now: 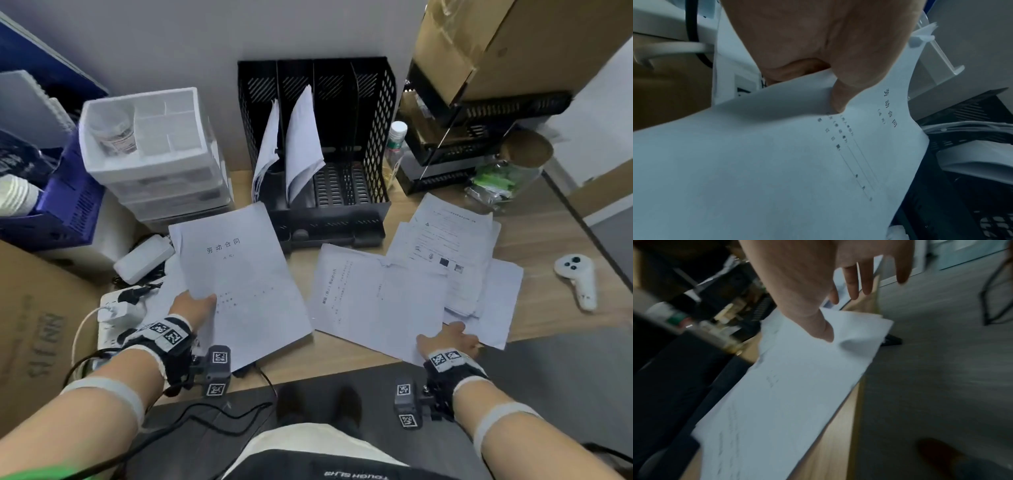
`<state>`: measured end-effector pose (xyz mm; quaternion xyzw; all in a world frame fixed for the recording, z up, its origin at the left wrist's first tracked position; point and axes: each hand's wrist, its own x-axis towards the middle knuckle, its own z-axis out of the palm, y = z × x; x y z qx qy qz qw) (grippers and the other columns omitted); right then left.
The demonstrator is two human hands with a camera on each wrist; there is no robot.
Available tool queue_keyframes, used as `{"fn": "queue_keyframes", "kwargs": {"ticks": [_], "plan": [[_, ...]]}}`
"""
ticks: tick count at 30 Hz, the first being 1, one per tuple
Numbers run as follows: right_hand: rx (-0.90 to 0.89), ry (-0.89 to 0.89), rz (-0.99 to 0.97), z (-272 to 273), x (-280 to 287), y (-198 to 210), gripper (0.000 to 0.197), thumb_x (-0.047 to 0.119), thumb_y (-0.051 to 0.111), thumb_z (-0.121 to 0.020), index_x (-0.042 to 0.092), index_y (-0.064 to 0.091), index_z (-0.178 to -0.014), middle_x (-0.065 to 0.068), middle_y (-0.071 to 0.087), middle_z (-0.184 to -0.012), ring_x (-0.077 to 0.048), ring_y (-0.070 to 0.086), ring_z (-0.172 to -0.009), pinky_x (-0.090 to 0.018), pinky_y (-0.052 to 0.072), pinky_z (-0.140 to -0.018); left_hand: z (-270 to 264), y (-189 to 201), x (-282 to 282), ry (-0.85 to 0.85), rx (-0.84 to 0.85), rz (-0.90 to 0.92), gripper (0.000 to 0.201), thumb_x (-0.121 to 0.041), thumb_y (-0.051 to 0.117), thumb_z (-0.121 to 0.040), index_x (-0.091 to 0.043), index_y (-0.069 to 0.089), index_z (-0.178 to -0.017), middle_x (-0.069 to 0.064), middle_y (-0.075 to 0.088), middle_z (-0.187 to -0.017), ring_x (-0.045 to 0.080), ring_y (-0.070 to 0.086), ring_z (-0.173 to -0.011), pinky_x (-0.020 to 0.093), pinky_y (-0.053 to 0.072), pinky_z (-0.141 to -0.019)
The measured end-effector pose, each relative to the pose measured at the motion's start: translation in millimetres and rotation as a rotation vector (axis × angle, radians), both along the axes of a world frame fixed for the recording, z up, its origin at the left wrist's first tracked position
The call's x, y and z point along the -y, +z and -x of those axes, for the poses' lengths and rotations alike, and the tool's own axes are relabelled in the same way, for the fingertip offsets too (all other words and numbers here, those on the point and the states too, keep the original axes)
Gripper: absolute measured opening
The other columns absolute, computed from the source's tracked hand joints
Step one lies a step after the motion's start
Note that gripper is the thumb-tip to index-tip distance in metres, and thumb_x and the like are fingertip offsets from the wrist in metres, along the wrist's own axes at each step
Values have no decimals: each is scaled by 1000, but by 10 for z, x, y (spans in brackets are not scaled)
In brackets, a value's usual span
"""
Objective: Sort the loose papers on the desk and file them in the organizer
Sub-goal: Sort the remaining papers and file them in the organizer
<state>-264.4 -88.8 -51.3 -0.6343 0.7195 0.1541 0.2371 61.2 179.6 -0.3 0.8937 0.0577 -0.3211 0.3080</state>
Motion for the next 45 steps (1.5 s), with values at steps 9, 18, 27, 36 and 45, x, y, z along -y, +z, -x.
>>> {"fn": "queue_keyframes", "kwargs": {"ticks": [9,18,27,36,45], "plan": [[615,-214,-337,14,61,-198,36,7,46,-100,5,46,-136,-18,58,-125,-32,65,-95,-31,59,-64,30,-182,22,-23,-121,54,49,-22,66,-87,2,58,-129,25,66,-124,47,61,-118,49,48,-102],[917,-708,-40,340,70,15,32,-4,38,-98,11,57,-118,-10,61,-78,-16,55,-61,-19,47,-41,366,-397,315,-71,-322,262,18,2,58,-94,-4,53,-110,19,62,-101,37,62,-93,43,57,-81],[962,-938,232,707,25,37,35,0,38,-96,6,58,-124,-11,60,-68,-17,52,-52,-14,43,-34,489,-683,624,-89,-290,233,40,-1,59,-92,6,49,-130,30,62,-123,49,62,-114,55,55,-92],[1111,-850,-54,795,-211,176,22,5,49,-100,7,54,-121,-18,61,-92,-17,52,-56,-18,47,-39,818,-619,845,-189,-503,367,32,-4,62,-93,-1,59,-124,16,74,-103,41,69,-103,53,57,-90],[775,-255,-674,322,-750,-15,20,15,51,-100,5,54,-117,-10,73,-88,-20,74,-63,-20,52,-44,1201,-699,1123,-315,-665,418,64,-49,86,-68,-15,68,-118,12,77,-112,37,72,-105,55,54,-97]]}}
